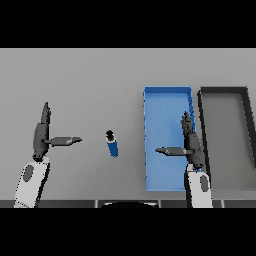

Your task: Pick up the blue pipe and place it into the blue bin.

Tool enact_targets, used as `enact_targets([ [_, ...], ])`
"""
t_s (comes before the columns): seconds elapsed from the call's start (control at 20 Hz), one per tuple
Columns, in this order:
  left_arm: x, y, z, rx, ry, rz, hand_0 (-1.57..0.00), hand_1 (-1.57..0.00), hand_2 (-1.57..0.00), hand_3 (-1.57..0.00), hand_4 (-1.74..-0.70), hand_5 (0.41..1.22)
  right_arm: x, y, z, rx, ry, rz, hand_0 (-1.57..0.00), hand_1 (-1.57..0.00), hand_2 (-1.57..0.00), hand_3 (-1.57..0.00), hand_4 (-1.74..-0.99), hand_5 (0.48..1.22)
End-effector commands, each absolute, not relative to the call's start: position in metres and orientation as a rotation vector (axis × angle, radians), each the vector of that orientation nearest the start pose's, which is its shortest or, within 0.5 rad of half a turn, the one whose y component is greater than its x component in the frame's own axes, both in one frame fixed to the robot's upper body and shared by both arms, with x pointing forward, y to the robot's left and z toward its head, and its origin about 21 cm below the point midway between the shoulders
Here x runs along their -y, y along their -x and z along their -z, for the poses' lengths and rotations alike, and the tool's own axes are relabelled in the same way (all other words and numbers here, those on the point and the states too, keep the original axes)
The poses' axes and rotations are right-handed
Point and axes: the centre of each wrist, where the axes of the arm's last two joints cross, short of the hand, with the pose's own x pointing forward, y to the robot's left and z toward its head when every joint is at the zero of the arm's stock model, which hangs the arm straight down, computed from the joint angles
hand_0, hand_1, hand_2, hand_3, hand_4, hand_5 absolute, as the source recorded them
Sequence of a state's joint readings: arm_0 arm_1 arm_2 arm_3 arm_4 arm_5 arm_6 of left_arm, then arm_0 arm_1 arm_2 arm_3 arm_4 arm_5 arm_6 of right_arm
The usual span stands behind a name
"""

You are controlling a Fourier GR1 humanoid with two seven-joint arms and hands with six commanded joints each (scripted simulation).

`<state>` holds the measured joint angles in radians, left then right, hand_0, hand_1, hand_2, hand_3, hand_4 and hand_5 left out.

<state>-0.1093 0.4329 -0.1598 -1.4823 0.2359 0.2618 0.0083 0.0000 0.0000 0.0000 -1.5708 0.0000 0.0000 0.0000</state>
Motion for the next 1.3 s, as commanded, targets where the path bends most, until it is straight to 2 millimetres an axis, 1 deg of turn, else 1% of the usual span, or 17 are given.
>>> enact_targets([
  [0.0,-0.291,-0.274,-0.027,1.553,-0.249,0.085,0.0,0.0,0.0,0.0,-0.97,0.594,0.228,-0.249,0.002,1.569,0.001,0.001,0.0,0.0,0.0,0.0,-1.21,0.594],
  [0.25,-0.286,-0.285,-0.028,1.546,-0.243,0.087,0.0,0.0,0.0,0.0,-0.97,0.594,0.231,-0.261,0.001,1.563,0.001,-0.001,0.0,0.0,0.0,0.0,-1.21,0.594],
  [0.3,-0.295,-0.281,-0.03,1.568,-0.181,0.27,0.0,0.0,0.0,0.0,-0.97,0.594,0.241,-0.259,-0.006,1.616,0.076,-0.164,0.0,0.0,0.0,0.0,-1.21,0.594],
  [0.35,-0.306,-0.281,-0.033,1.568,-0.147,0.376,0.0,0.0,0.0,0.0,-0.97,0.595,0.244,-0.257,-0.011,1.653,0.112,-0.268,0.0,0.0,0.0,0.0,-1.206,0.592],
  [0.4,-0.315,-0.281,-0.034,1.56,-0.127,0.433,0.0,0.0,0.0,0.0,-0.97,0.596,0.245,-0.251,-0.01,1.659,0.133,-0.333,0.0,0.0,0.0,0.0,-1.198,0.589],
  [0.55,-0.323,-0.283,-0.039,1.546,-0.099,0.52,0.0,0.0,0.0,0.0,-0.97,0.597,0.246,-0.245,-0.012,1.657,0.153,-0.404,0.0,0.0,0.0,0.0,-1.19,0.586],
  [0.6,-0.32,-0.281,-0.038,1.555,-0.078,0.539,0.0,0.0,0.0,0.0,-0.97,0.598,0.242,-0.247,-0.014,1.658,0.151,-0.406,0.0,0.0,0.0,0.0,-1.191,0.587],
  [0.65,-0.321,-0.279,-0.039,1.561,-0.06,0.556,0.0,0.0,0.0,0.0,-0.97,0.593,0.241,-0.248,-0.016,1.654,0.156,-0.416,0.0,0.0,0.0,0.0,-1.187,0.585],
  [0.7,-0.317,-0.276,-0.039,1.573,-0.033,0.577,0.0,0.0,0.0,0.0,-0.97,0.59,0.243,-0.247,-0.016,1.646,0.158,-0.419,0.0,0.0,0.0,0.0,-1.182,0.583],
  [0.75,-0.318,-0.269,-0.036,1.573,0.0,0.603,0.0,0.0,0.0,0.0,-0.97,0.586,0.242,-0.245,-0.017,1.65,0.158,-0.412,0.0,0.0,0.0,0.0,-1.181,0.58],
  [0.9,-0.309,-0.256,-0.047,1.548,0.101,0.709,0.0,0.0,0.0,0.0,-0.99,0.566,0.244,-0.247,-0.02,1.652,0.147,-0.4,0.0,0.0,0.0,0.0,-1.2,0.58],
  [1.05,-0.282,-0.246,-0.05,1.45,0.137,0.812,0.0,0.0,0.0,0.0,-1.02,0.512,0.241,-0.246,-0.02,1.659,0.118,-0.395,0.0,0.0,0.0,0.0,-1.225,0.58],
  [1.1,-0.279,-0.244,-0.05,1.412,0.141,0.83,0.0,0.0,0.0,0.0,-1.03,0.496,0.241,-0.247,-0.019,1.648,0.12,-0.387,0.0,0.0,0.0,0.0,-1.229,0.576],
  [1.15,-0.272,-0.239,-0.048,1.39,0.168,0.852,0.0,0.0,0.0,0.0,-1.05,0.483,0.242,-0.246,-0.02,1.653,0.118,-0.389,0.0,0.0,0.0,0.0,-1.228,0.573],
  [1.25,-0.259,-0.24,-0.04,1.368,0.182,0.903,0.0,0.0,0.0,0.0,-1.08,0.472,0.24,-0.248,-0.023,1.66,0.13,-0.397,0.0,0.0,0.0,0.0,-1.219,0.572],
])
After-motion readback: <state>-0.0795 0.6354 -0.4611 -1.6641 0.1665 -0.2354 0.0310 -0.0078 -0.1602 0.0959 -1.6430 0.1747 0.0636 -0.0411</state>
